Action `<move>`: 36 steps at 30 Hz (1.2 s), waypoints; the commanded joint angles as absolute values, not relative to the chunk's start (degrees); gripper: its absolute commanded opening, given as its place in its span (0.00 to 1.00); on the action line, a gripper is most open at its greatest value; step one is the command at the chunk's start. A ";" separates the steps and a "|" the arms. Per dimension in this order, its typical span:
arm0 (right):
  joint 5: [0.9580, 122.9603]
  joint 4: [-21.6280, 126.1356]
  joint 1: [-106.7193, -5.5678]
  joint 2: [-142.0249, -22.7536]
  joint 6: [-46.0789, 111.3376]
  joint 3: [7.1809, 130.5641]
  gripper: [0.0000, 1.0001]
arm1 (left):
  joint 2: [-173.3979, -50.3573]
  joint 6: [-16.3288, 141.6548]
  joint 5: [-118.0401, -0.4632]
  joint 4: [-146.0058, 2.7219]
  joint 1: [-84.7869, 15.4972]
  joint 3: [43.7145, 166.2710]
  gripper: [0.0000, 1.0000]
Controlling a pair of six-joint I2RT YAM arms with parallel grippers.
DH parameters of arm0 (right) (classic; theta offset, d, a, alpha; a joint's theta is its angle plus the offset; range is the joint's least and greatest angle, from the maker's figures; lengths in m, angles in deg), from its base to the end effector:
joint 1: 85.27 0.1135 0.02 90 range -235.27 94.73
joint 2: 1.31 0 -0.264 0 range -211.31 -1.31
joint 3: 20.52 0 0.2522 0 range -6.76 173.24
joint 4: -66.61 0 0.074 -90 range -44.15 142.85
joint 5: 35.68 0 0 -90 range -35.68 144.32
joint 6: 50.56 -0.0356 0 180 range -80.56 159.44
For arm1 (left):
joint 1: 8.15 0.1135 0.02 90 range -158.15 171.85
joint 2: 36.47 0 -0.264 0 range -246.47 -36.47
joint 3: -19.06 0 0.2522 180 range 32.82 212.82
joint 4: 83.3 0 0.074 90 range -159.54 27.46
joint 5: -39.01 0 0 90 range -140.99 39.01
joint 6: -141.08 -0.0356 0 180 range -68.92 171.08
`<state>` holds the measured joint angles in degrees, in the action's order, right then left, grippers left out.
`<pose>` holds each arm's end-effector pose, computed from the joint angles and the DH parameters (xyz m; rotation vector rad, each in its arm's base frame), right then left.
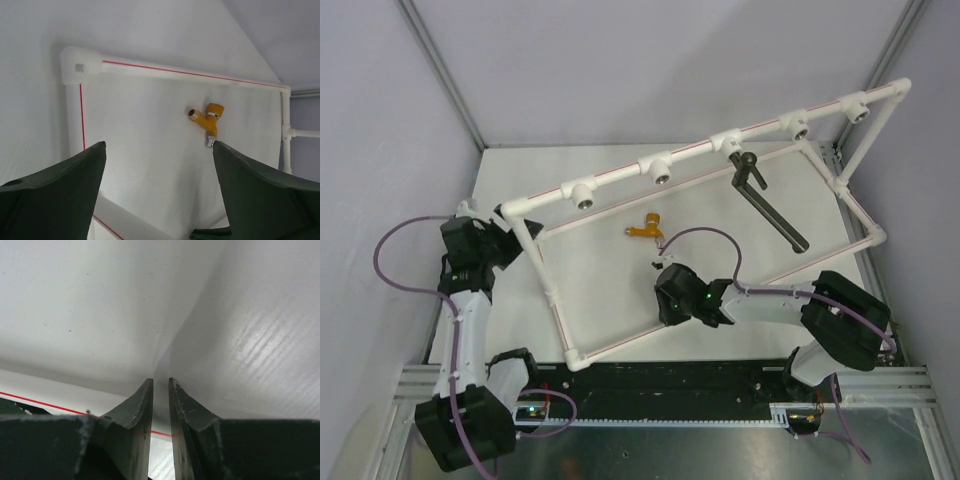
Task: Install the water faucets
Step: Move the adaptor to the center of the board.
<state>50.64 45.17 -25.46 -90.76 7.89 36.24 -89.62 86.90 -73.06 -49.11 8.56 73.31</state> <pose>0.1498 0.2529 0.1525 -0.6101 2.5345 0.5451 0.1987 0.0457 0.2712 -0.7476 2.0285 -0.6068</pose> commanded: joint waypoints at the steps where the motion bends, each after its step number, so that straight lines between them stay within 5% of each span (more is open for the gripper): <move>1: 52.37 30.24 -24.42 -88.27 6.03 31.09 0.23 | -82.84 86.37 -81.66 -50.77 6.08 71.67 0.91; 17: 52.54 26.20 -27.18 -75.59 4.95 27.18 0.25 | -68.31 92.16 -86.03 -45.97 -9.30 65.60 0.82; 36: 47.40 28.75 -27.34 -68.34 4.13 26.99 0.32 | -56.44 93.96 -75.39 -38.40 -20.66 64.14 0.81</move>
<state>49.59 27.05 -27.01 -71.24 5.07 26.97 -56.24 93.34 -77.27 -40.26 -19.89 64.37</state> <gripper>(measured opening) 0.309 0.802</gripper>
